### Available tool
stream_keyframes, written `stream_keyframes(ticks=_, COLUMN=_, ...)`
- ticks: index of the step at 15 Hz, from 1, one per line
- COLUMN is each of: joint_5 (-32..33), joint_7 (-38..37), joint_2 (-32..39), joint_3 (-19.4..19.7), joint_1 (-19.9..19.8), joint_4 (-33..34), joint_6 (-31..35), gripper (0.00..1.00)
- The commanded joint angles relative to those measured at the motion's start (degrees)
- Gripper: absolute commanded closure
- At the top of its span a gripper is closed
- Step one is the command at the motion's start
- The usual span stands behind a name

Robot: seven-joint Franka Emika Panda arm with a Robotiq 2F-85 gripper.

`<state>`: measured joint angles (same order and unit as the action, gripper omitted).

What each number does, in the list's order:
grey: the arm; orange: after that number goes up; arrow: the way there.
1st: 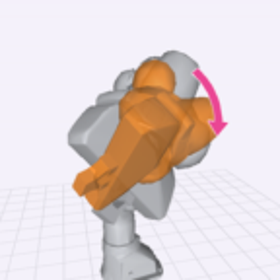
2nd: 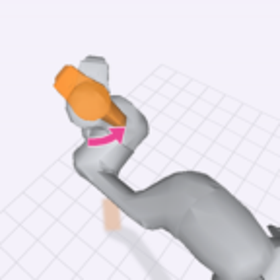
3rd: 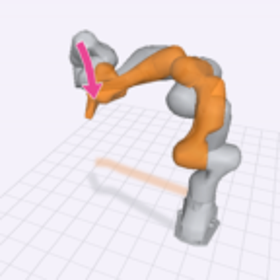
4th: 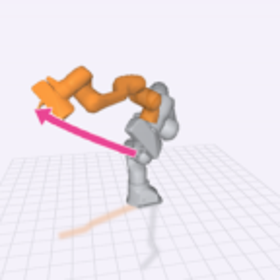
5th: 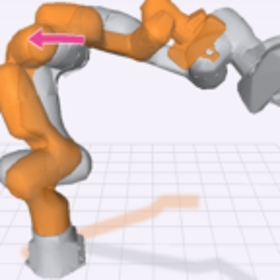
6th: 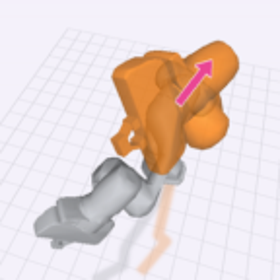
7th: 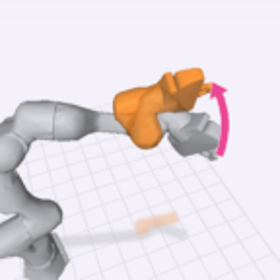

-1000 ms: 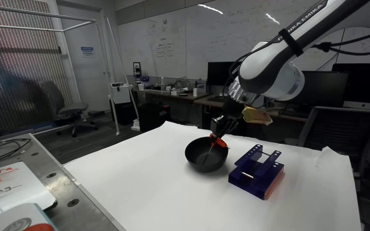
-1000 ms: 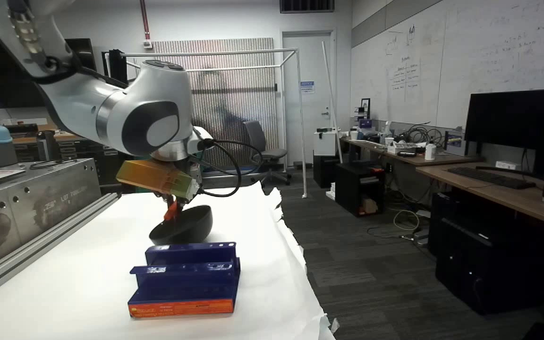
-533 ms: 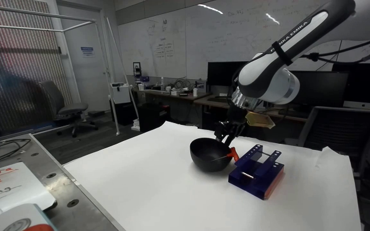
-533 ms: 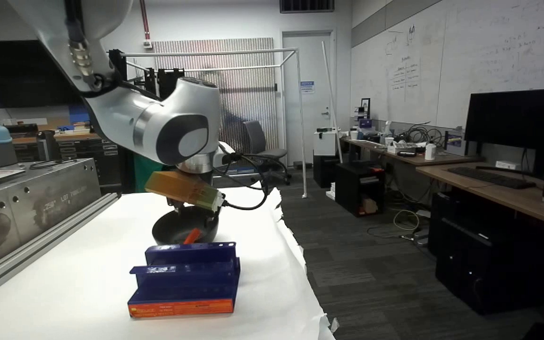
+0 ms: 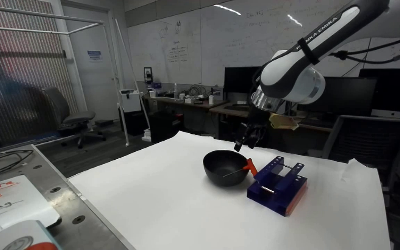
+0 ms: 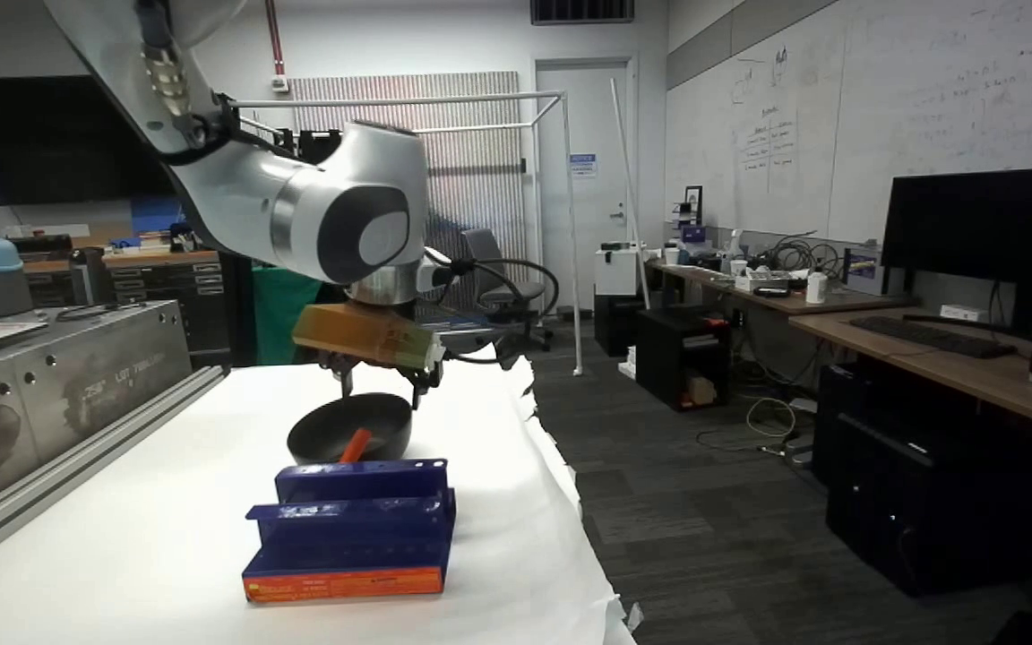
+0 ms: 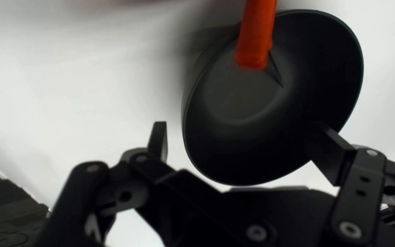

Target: Put the red object in the bowl

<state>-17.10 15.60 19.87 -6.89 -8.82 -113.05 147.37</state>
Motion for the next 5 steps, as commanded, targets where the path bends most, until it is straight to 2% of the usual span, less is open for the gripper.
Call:
stream_keyframes(ticks=1, joint_5=9.19, joint_7=-6.46, joint_2=-8.41, joint_3=3.92, joint_1=4.29, joint_4=-2.20, joint_6=-7.57, gripper=0.00)
stream_keyframes(ticks=5, joint_5=18.44, joint_7=-14.22, joint_2=-15.16, joint_3=5.52, joint_1=7.38, joint_4=-1.16, joint_6=-22.60, gripper=0.00)
